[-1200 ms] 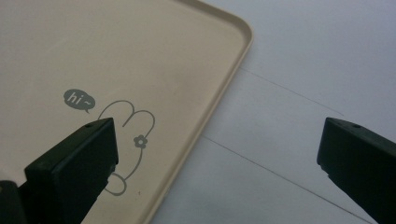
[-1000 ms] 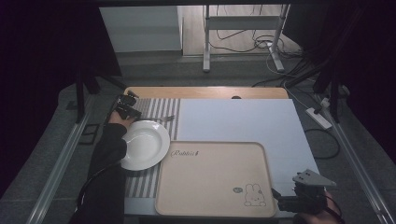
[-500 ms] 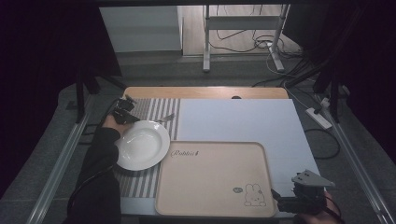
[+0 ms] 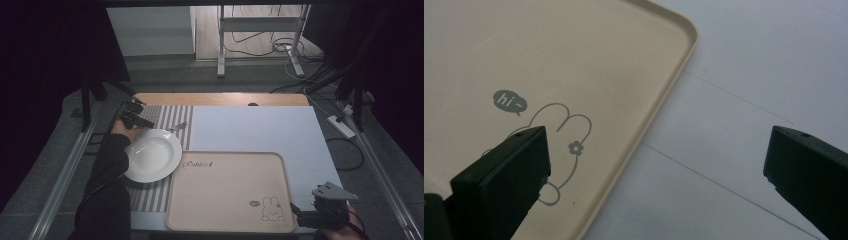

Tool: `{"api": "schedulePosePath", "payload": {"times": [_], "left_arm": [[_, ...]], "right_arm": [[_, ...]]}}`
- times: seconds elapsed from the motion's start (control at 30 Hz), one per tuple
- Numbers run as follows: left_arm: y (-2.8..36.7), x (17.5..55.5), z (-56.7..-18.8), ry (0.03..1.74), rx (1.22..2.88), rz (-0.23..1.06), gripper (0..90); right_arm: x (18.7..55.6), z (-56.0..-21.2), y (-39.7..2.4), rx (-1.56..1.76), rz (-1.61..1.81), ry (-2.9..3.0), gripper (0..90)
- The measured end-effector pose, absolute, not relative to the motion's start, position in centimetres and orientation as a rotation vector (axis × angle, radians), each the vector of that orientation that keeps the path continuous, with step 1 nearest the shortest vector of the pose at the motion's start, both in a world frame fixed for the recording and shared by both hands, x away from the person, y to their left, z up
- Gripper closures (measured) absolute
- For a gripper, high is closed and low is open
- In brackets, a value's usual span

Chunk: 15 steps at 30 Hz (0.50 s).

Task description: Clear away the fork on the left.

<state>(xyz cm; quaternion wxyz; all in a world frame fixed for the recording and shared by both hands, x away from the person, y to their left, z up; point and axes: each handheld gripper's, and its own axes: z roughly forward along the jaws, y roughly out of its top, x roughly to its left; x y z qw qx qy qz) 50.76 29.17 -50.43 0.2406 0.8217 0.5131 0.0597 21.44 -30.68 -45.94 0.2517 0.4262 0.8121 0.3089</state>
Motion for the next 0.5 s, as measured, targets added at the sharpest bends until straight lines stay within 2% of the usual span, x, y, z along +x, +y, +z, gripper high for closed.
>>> {"api": "schedulePosePath", "payload": {"times": [0.3, 0.37, 0.5], "left_arm": [[26.4, 51.7, -51.1, 1.328, 2.254, 0.156, 10.7], [25.7, 51.9, -51.4, 1.324, 2.264, 0.146, 4.0], [24.5, 52.4, -52.0, 1.307, 2.306, 0.120, 0.0]], "right_arm": [[21.4, -45.9, -30.7, 1.155, 0.842, 2.212, 0.0], [21.4, -45.9, -30.7, 1.155, 0.838, 2.212, 0.0], [21.4, -45.9, -30.7, 1.152, 0.839, 2.215, 0.0]]}}
